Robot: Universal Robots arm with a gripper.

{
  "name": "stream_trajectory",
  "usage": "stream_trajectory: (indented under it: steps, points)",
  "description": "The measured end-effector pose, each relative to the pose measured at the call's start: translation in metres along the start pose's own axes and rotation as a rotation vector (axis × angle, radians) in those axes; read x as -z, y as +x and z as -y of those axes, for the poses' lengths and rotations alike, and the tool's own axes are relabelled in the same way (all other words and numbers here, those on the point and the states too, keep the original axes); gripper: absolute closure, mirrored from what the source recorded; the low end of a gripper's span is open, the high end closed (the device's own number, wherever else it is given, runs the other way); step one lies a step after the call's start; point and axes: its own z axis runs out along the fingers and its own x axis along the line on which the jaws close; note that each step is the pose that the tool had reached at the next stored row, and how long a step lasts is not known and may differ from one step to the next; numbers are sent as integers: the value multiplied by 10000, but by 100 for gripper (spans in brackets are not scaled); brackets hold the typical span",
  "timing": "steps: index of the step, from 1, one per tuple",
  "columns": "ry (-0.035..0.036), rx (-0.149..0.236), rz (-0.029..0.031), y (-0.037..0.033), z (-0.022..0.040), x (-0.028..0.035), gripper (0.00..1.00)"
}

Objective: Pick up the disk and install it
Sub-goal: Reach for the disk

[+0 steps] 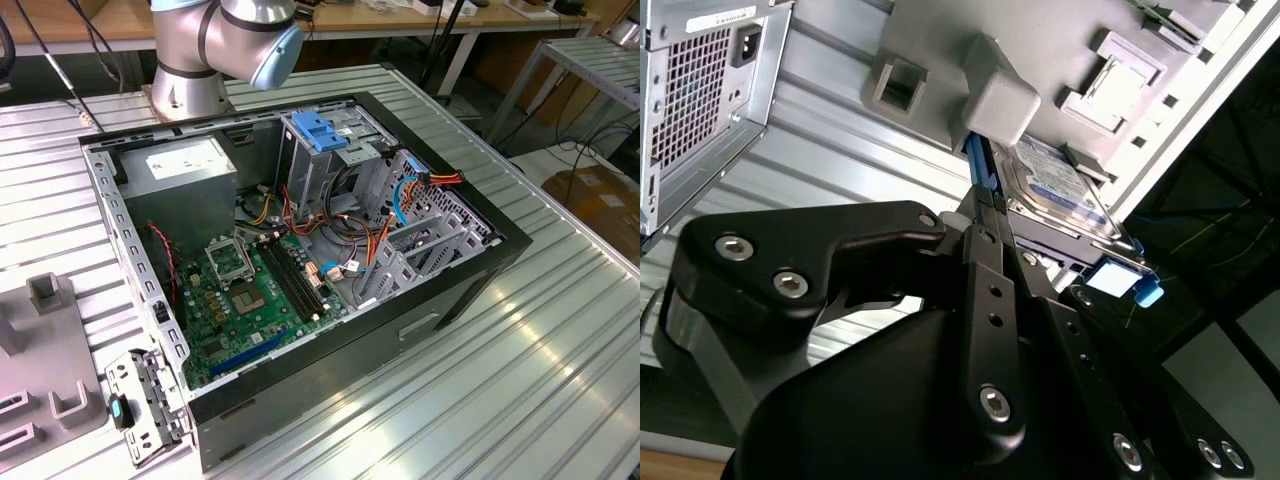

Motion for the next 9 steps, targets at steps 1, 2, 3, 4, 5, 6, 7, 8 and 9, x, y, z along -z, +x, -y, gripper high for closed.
stream_trajectory:
  steps: [1, 2, 3, 4, 5, 6, 7, 8, 9]
  points:
    - [1, 0, -14, 28, 2, -6, 89]
    - [2, 0, -22, 50, 4, -10, 89]
    - [2, 0, -28, 72, 6, -14, 89]
    - [2, 0, -30, 108, 8, -19, 89]
    - [2, 0, -31, 147, 9, -23, 89]
    - [2, -1, -31, 210, 9, -31, 89]
    - [2, -1, -31, 252, 10, -37, 89]
    - [2, 0, -30, 306, 13, -45, 89]
    - [2, 2, -30, 341, 14, -51, 89]
